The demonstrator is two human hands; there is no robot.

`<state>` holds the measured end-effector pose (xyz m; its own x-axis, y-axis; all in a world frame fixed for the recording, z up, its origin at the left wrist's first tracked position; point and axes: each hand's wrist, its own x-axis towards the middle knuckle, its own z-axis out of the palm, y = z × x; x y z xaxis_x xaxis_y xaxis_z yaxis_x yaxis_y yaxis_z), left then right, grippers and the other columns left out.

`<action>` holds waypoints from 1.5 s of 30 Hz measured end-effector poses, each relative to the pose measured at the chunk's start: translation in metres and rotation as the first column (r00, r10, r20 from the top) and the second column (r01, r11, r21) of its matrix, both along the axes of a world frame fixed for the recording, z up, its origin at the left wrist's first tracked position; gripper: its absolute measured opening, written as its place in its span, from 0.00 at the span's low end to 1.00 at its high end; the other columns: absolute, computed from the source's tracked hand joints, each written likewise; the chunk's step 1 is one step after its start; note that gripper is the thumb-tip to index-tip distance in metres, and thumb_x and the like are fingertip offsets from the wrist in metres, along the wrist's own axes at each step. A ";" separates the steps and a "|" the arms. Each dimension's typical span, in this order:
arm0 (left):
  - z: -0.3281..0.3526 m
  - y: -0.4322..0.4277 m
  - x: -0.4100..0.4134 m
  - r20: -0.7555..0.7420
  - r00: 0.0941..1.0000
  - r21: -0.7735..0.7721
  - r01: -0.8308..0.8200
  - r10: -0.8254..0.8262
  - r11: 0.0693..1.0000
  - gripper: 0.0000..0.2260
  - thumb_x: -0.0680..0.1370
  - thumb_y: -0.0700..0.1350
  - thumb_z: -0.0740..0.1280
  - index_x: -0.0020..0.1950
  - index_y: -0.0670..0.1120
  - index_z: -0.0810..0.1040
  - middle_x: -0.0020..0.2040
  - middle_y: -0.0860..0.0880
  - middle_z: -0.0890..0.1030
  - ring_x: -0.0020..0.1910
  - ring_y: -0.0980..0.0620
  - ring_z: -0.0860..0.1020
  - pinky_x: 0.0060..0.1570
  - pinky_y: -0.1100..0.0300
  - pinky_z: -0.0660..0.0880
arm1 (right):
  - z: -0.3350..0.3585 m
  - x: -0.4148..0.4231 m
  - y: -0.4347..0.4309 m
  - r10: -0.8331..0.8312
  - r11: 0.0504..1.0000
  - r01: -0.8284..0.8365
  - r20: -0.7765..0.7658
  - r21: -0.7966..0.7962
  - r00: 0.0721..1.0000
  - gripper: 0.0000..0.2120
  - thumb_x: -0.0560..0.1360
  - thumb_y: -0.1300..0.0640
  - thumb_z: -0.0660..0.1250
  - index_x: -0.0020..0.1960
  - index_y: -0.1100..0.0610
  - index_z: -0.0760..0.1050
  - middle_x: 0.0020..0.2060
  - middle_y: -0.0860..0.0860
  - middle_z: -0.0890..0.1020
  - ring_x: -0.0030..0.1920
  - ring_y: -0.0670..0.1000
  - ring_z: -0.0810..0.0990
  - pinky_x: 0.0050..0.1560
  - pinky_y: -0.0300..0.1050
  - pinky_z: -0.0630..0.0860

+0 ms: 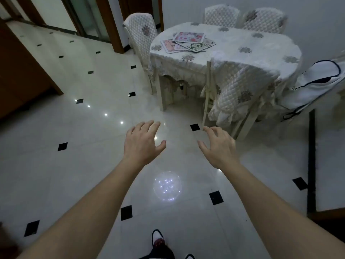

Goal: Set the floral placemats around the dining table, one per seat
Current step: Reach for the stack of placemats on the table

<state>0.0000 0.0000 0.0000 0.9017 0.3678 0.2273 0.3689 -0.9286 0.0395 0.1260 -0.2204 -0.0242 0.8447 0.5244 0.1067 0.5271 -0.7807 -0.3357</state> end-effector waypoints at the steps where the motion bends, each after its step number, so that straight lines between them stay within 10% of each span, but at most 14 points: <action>1: 0.002 0.002 0.003 -0.012 1.000 -0.011 0.003 -0.003 1.000 0.28 0.74 0.62 0.63 0.71 0.51 0.69 0.69 0.49 0.75 0.68 0.45 0.71 0.63 0.46 0.69 | 0.001 0.004 0.003 0.005 1.000 -0.005 0.003 0.016 1.000 0.26 0.78 0.41 0.59 0.72 0.49 0.66 0.67 0.52 0.72 0.68 0.53 0.68 0.68 0.56 0.64; 45: -0.014 0.356 0.445 -0.030 0.998 -0.046 0.056 -0.058 0.997 0.31 0.76 0.65 0.56 0.76 0.53 0.63 0.74 0.50 0.70 0.72 0.48 0.66 0.68 0.46 0.67 | -0.012 0.433 0.355 -0.033 0.998 0.036 0.057 -0.053 0.998 0.26 0.77 0.40 0.58 0.72 0.49 0.67 0.65 0.52 0.74 0.66 0.55 0.70 0.66 0.57 0.66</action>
<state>0.4445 0.3557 -0.0143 0.9279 0.3249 0.1829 0.3173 -0.9457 0.0706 0.5589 0.1351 -0.0364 0.8557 0.5016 0.1271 0.5167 -0.8146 -0.2635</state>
